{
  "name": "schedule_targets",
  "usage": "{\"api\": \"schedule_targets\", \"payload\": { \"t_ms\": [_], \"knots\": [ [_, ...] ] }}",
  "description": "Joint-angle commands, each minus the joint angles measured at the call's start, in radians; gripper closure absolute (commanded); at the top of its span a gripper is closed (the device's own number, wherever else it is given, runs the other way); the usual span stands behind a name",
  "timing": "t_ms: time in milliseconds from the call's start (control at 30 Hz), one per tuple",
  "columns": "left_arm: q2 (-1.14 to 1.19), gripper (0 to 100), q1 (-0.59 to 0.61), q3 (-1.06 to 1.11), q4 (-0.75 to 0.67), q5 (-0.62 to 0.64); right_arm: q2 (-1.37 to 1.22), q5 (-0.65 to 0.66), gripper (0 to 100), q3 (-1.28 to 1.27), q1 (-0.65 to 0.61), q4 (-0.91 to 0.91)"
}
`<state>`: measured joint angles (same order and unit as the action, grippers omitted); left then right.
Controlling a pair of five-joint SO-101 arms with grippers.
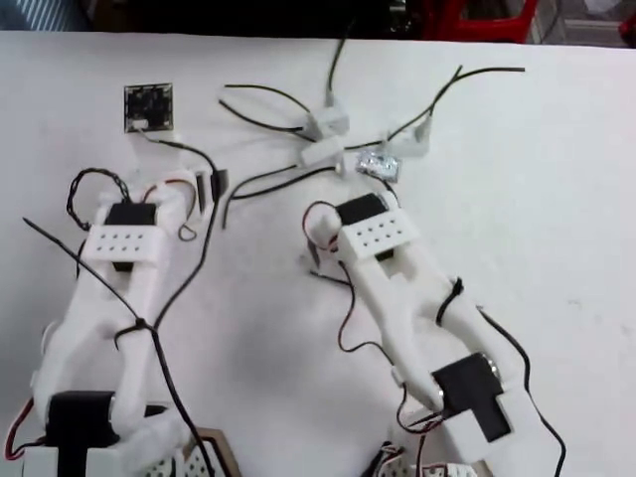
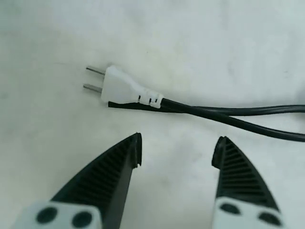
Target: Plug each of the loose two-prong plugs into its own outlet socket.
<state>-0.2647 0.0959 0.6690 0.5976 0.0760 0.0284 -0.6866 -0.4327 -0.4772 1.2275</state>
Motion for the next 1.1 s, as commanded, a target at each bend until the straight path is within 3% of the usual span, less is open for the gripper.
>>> {"api": "schedule_targets", "payload": {
  "t_ms": [0, 433, 567, 1067],
  "knots": [
    [-0.004, 74, 0.005, -0.014, -0.003, 0.0, -0.027, -0.037, 75.9, 0.046, 0.035, 0.002],
    [-0.004, 74, 0.005, -0.014, -0.003, 0.0, -0.125, -0.04, 75.9, 0.051, 0.259, -0.199],
    [-0.004, 74, 0.005, -0.014, -0.005, 0.0, -0.127, -0.04, 75.9, 0.044, 0.252, -0.231],
    [-0.004, 74, 0.005, -0.014, -0.005, -0.002, -0.124, -0.04, 75.9, 0.094, 0.154, -0.071]
  ]
}}
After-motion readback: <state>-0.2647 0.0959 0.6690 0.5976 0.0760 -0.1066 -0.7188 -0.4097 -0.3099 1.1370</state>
